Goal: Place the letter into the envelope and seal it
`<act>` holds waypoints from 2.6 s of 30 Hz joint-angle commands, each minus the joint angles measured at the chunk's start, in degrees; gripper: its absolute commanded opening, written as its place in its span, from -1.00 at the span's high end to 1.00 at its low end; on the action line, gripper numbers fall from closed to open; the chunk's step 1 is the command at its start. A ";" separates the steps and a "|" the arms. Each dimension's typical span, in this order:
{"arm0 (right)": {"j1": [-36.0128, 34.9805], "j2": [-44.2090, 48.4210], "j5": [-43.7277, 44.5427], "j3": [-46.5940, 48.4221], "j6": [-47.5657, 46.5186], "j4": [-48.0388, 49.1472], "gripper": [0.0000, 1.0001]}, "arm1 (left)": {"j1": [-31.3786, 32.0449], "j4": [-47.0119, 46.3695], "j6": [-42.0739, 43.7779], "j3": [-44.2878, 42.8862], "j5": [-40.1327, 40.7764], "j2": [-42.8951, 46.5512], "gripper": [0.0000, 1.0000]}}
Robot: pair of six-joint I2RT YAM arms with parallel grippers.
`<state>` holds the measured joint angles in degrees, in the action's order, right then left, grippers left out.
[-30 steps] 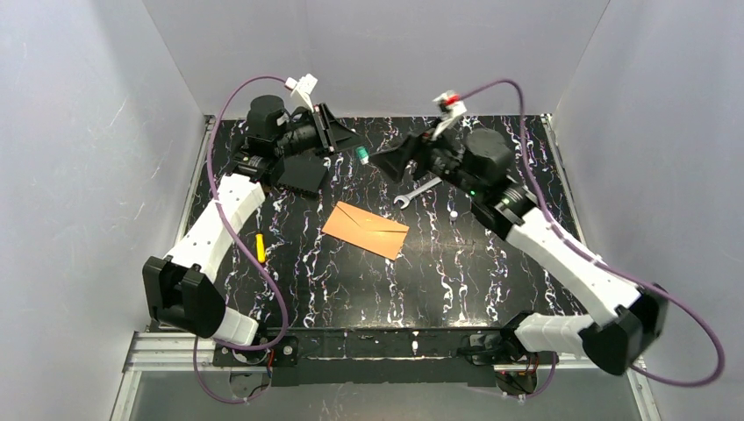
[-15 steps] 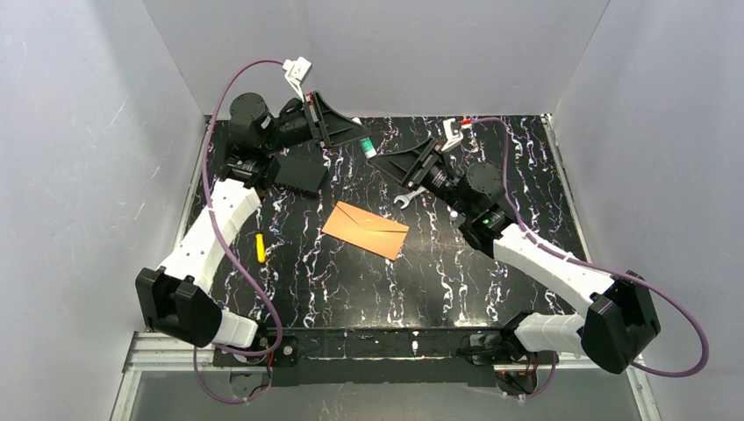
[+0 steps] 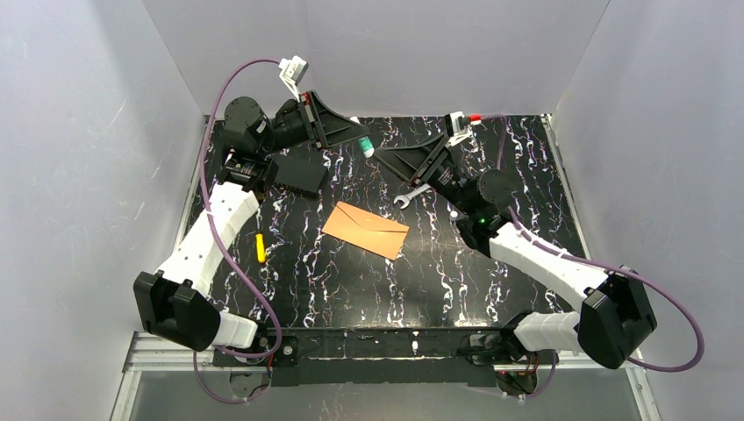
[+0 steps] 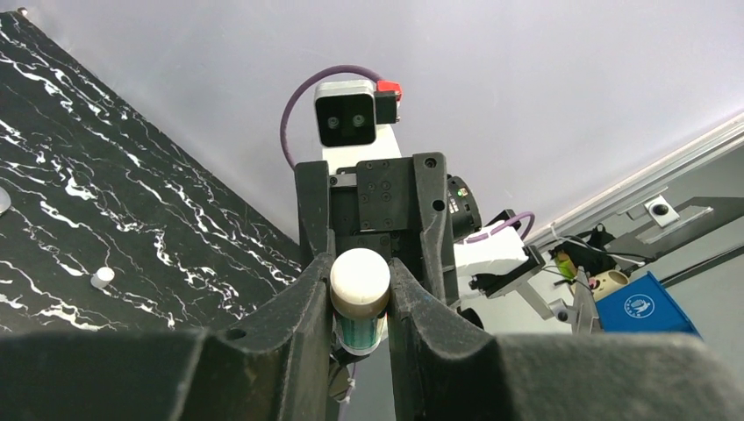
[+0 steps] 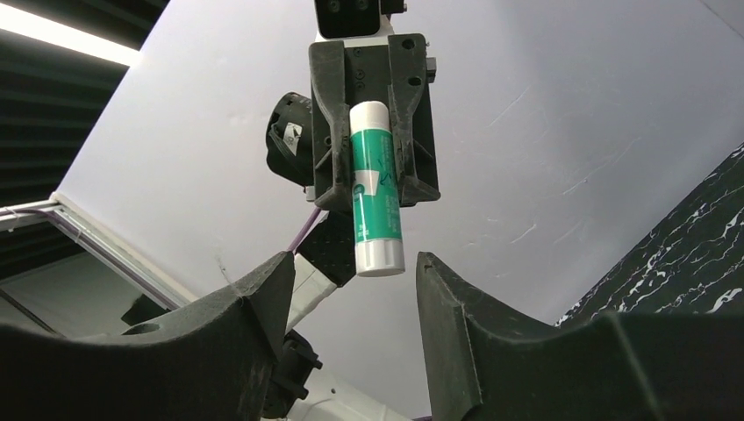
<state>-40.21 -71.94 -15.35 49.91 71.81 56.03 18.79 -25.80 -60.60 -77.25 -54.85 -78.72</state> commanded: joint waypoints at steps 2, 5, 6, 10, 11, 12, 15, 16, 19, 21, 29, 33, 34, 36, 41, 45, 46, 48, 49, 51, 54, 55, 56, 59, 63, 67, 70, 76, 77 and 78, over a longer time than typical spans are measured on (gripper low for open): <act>-0.21 -1.48 -1.25 3.09 -0.04 2.84 -0.22 | -0.02 -3.69 -1.81 0.99 -0.45 1.88 1.00; -0.27 -2.75 -1.88 3.18 0.85 4.87 -0.12 | 0.00 -4.62 -2.48 1.39 -0.26 1.90 1.00; -0.31 -3.25 -1.99 3.42 1.03 5.36 -0.04 | -0.05 -4.80 -2.68 1.55 -0.26 1.88 1.00; -0.31 -4.57 -2.13 4.40 1.05 6.37 0.16 | 0.01 -5.22 -2.57 1.53 -0.72 1.79 1.00; -0.31 -4.95 -2.18 4.58 0.97 6.30 0.21 | -0.06 -5.22 -2.56 1.43 -0.92 1.65 1.00; -0.31 -5.18 -2.27 4.66 0.96 6.35 0.28 | -0.02 -5.22 -2.54 1.30 -1.08 1.52 1.00; -0.31 -5.83 -2.35 4.50 0.24 6.34 0.58 | -0.02 -5.22 -2.38 1.53 -1.15 1.61 1.00; -0.31 -5.84 -2.38 4.49 -0.52 5.64 0.68 | -0.06 -5.22 -2.28 1.87 -1.03 1.70 1.00; -0.31 -5.01 -3.25 5.54 -6.92 -1.05 0.91 | -0.05 -5.03 -2.21 3.48 1.38 2.08 1.00; -0.31 -4.20 -3.81 8.38 -16.45 -11.34 0.97 | -0.03 -0.20 -0.63 4.36 5.14 2.31 1.00; -0.40 -8.06 3.12 16.92 -50.21 -41.16 0.97 | -0.19 24.96 4.64 3.74 17.48 -3.97 1.00; -1.36 -11.58 9.61 20.77 -62.24 -49.76 0.97 | -0.16 37.71 6.69 0.51 20.91 -7.20 1.00; -2.20 -12.50 12.88 21.87 -65.09 -51.76 0.97 | -0.15 42.77 7.48 -1.34 22.29 -8.42 1.00; -4.61 -14.82 21.27 24.20 -70.87 -55.06 0.97 | -0.24 48.45 7.67 -4.33 23.03 -10.92 1.00; -11.04 -20.45 36.12 31.19 -78.97 -61.36 0.97 | -0.27 53.88 6.64 -8.44 24.61 -14.91 1.00; -12.72 -22.58 34.99 36.00 -78.16 -65.18 0.89 | -0.40 55.41 6.47 -11.83 24.99 -15.95 1.00; -12.16 -22.13 31.44 36.50 -75.88 -65.85 0.69 | -0.54 55.63 6.95 -12.42 25.00 -16.23 1.00; -9.85 -19.73 21.96 35.72 -69.86 -64.58 0.07 | -0.68 52.82 8.81 -12.80 22.41 -16.28 1.00; -8.48 -17.97 18.39 34.85 -66.25 -63.58 -0.13 | -0.69 50.60 9.73 -12.60 20.84 -15.70 1.00; -5.79 -14.27 12.03 32.23 -59.56 -60.60 -0.36 | -0.77 42.89 11.89 -11.03 16.21 -14.20 1.00; -2.46 -8.95 2.98 28.47 -51.48 -54.16 -0.48 | -0.85 34.36 21.05 -10.20 9.03 -11.14 1.00; -1.96 -7.66 1.17 27.99 -50.48 -53.39 -0.49 | -0.83 32.88 24.88 -10.24 6.33 -9.91 1.00; -1.54 -6.61 -0.49 27.66 -49.85 -52.82 -0.49 | -0.82 31.78 28.45 -10.31 3.59 -8.63 1.00; -1.00 -3.31 -6.10 25.52 -49.65 -48.70 -0.47 | -1.05 27.46 35.96 -8.72 -1.41 -4.12 1.00; -0.49 -1.63 -12.56 22.56 -48.03 -43.53 -0.47 | -1.66 22.68 44.37 -5.25 -6.32 -0.24 1.00; -0.45 -1.36 -18.82 21.25 -48.30 -41.46 -0.51 | -1.65 21.23 52.10 -4.20 -9.21 2.05 1.00; -0.40 -0.99 -17.84 21.91 -49.98 -42.90 -0.53 | -1.84 21.79 54.60 -4.89 -11.08 2.57 1.00; -0.40 -3.56 -20.16 23.82 -49.66 -41.83 -0.50 | -1.85 21.32 52.22 -6.48 -17.00 1.92 1.00; -0.40 -4.06 -20.61 23.83 -49.14 -41.18 -0.48 | -1.83 21.18 51.73 -6.62 -17.30 1.89 1.00; -0.40 -4.49 -20.89 23.83 -48.73 -40.62 -0.46 | -1.82 21.04 51.40 -6.66 -17.43 2.08 1.00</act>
<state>-40.84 -74.74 -33.19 71.46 22.22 11.09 17.30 -3.31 -9.21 -82.76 -67.35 -77.28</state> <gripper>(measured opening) 0.750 0.228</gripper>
